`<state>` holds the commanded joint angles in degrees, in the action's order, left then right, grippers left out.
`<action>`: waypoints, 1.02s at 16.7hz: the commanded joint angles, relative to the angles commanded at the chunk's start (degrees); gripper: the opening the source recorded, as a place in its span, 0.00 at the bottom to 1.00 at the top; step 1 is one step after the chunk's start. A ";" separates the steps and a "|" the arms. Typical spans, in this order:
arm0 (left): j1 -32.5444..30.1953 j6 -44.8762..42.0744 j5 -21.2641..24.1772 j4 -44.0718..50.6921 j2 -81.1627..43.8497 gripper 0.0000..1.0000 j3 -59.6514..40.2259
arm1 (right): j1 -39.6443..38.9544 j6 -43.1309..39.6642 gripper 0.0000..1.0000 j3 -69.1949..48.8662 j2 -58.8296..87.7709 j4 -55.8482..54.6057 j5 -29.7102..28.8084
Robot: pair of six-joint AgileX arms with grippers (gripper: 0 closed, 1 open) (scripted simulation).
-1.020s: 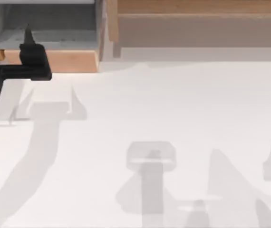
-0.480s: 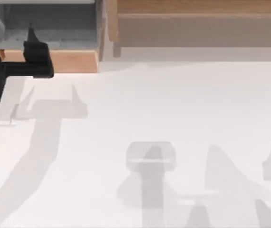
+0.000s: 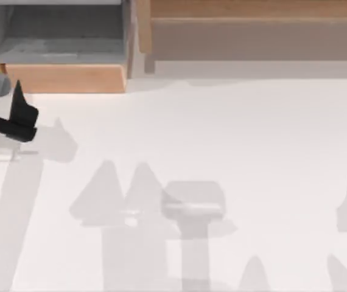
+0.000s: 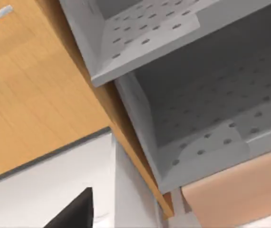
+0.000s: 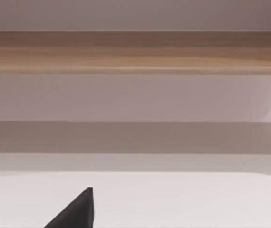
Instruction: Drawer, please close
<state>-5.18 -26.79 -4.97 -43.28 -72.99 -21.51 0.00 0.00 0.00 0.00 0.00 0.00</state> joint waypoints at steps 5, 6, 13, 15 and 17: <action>16.65 -22.25 17.65 -14.26 -14.24 1.00 3.78 | 0.00 0.00 1.00 0.00 0.00 0.00 0.00; 20.00 -26.81 21.20 -17.32 -17.13 1.00 4.13 | 0.00 0.00 1.00 0.00 0.00 0.00 0.00; 39.69 -54.50 41.80 -37.25 -34.80 1.00 0.53 | 0.00 0.00 1.00 0.00 0.00 0.00 0.00; 43.26 -59.74 45.44 -41.31 -38.16 1.00 -1.43 | 0.00 0.00 1.00 0.00 0.00 0.00 0.00; 45.55 -63.13 47.76 -44.00 -40.33 1.00 -2.94 | 0.00 0.00 1.00 0.00 0.00 0.00 0.00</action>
<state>40.37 -89.92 42.79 -87.28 -113.32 -24.45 0.00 0.00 0.00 0.00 0.00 0.00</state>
